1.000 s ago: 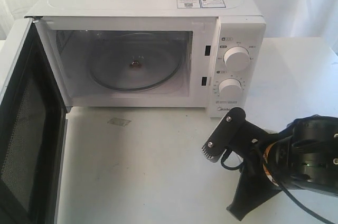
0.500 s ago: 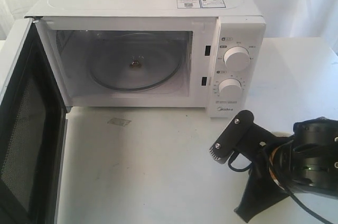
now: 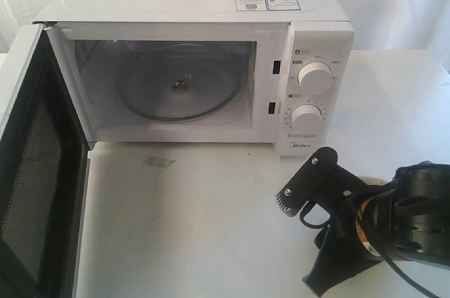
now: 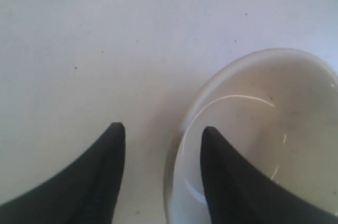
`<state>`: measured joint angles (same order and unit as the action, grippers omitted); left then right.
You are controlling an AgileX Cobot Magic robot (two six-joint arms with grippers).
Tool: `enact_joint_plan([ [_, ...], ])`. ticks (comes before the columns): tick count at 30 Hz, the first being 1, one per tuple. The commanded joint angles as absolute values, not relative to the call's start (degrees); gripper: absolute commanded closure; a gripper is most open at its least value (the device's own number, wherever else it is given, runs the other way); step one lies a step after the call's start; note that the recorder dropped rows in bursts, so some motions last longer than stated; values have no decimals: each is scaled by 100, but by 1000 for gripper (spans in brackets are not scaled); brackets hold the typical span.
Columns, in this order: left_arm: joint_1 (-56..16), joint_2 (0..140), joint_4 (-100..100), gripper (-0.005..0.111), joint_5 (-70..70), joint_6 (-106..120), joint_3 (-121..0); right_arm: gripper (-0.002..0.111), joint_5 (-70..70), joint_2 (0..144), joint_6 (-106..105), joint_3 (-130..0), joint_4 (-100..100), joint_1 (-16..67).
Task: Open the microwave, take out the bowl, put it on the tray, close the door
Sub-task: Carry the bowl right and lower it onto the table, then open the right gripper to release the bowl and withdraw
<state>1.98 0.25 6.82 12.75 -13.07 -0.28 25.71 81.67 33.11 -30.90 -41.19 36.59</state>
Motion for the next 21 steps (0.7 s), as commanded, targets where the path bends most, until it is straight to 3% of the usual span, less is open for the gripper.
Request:
enact_joint_plan([
  [1,217,0,662,107,1288,-1307,0,64,2594,7878,3368,-3134,-4103,3596],
  [12,217,0,662,107,1288,-1307,0,54,2522,7371,3368,-3146,-4068,3596],
  [21,217,0,662,107,1288,-1307,0,54,2736,6514,3368,-3421,-3657,3596],
])
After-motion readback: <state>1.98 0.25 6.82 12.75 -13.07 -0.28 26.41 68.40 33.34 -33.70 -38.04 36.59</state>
